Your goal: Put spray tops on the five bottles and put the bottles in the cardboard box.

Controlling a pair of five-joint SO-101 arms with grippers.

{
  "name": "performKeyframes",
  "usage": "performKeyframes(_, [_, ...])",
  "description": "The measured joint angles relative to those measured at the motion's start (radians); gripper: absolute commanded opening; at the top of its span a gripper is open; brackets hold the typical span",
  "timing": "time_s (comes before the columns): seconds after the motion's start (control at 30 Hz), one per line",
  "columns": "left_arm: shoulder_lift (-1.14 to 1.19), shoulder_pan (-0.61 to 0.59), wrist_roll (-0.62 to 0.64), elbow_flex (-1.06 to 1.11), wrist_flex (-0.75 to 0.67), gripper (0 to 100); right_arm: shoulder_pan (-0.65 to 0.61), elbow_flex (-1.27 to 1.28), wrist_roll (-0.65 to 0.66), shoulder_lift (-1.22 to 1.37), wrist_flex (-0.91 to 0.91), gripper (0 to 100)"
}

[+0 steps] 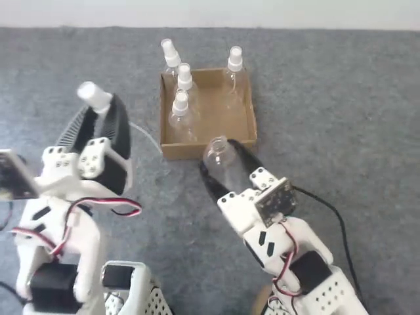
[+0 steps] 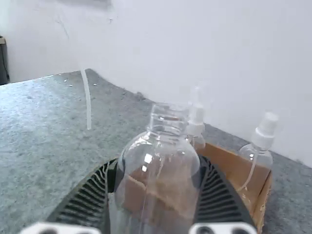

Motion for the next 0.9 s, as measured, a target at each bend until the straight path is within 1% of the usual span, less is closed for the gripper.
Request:
performKeyframes(0.1, [0.000,-0.034,0.044,0.000,0.000,1,-0.031,0.061,0.000,0.000,-0.063,2.6])
performKeyframes(0.2, [0.000,-0.034,0.083,0.000,0.000,1,-0.069,0.103,0.000,0.000,-0.110,2.6])
performKeyframes(0.3, [0.000,-0.035,0.094,0.012,0.000,1,-0.089,0.120,0.000,0.000,-0.129,2.6])
performKeyframes(0.43, [0.002,-0.031,0.098,0.015,0.000,1,-0.084,0.121,0.000,0.000,-0.132,2.6])
performKeyframes(0.53, [-0.005,-0.008,0.100,0.015,0.000,1,-0.095,0.129,0.051,0.000,-0.137,2.6])
performKeyframes(0.63, [-0.074,0.021,0.100,0.031,0.000,1,-0.095,0.160,0.097,0.000,-0.138,2.6])
performKeyframes(0.73, [-0.173,0.044,0.098,0.064,0.000,1,-0.144,0.184,0.129,0.000,-0.153,2.6])
performKeyframes(0.9, [-0.353,0.054,0.081,0.192,-0.080,1,-0.170,0.195,0.167,0.002,-0.186,2.6])
